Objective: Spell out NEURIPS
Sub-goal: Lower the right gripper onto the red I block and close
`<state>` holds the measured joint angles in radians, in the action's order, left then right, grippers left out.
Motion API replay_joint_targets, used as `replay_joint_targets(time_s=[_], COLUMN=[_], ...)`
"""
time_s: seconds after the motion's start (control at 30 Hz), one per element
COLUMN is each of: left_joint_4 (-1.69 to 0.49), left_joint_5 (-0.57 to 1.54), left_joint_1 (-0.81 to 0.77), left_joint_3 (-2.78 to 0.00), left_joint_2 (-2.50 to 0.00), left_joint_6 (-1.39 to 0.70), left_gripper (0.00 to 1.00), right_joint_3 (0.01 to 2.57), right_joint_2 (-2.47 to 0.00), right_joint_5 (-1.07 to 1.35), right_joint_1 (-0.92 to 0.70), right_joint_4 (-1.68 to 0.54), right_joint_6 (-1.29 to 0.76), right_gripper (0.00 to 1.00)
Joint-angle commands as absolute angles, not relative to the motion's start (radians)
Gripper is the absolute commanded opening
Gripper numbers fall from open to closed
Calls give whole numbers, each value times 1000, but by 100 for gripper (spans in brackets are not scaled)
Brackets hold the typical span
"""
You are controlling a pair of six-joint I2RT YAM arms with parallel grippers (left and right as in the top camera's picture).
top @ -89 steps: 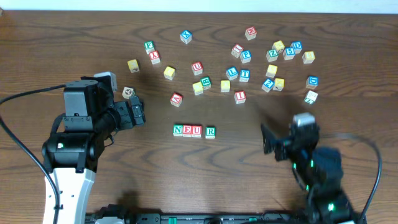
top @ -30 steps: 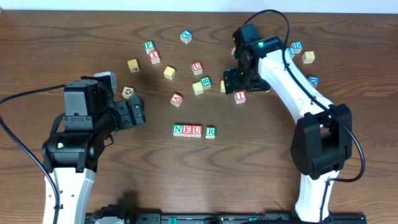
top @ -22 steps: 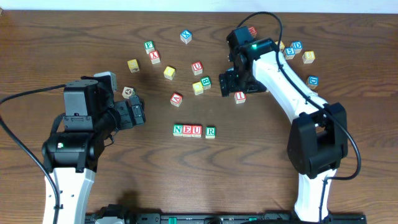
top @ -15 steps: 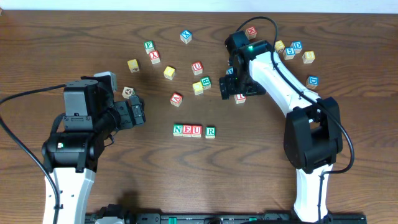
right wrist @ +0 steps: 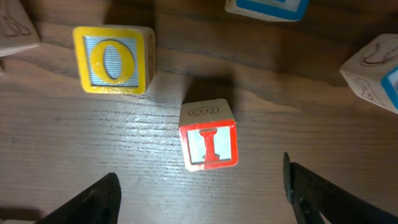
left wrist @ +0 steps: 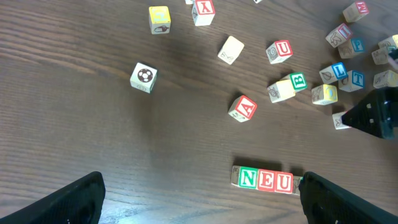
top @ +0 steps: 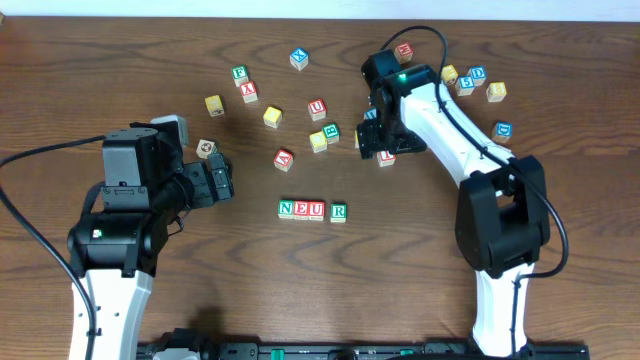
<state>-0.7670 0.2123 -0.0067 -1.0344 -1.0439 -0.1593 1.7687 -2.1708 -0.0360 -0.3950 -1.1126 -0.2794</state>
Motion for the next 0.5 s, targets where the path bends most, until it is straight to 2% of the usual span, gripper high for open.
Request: replay_joint_targets(time_s=[0.0, 0.2, 0.37, 0.47], left_joint_4=[-770, -770, -770, -770], left_joint_5=[224, 224, 224, 224], left_joint_1=[-1, -1, -1, -1], left_joint_3=[-1063, -1063, -1063, -1063], left_joint_2=[-1045, -1045, -1045, -1045], left_joint_6=[-150, -150, -150, -150], left_gripper=[98, 98, 98, 98], right_joint_3=[1785, 1785, 1785, 1785], right_joint_2=[-2220, -2233, -2238, -2244], right_joint_5=[-51, -51, -51, -51], right_joint_1=[-398, -398, -398, -398], right_joint_4=[-1110, -1089, -1084, -1082], right_joint_6=[-284, -284, -284, -284], right_gripper=[78, 75, 62, 59])
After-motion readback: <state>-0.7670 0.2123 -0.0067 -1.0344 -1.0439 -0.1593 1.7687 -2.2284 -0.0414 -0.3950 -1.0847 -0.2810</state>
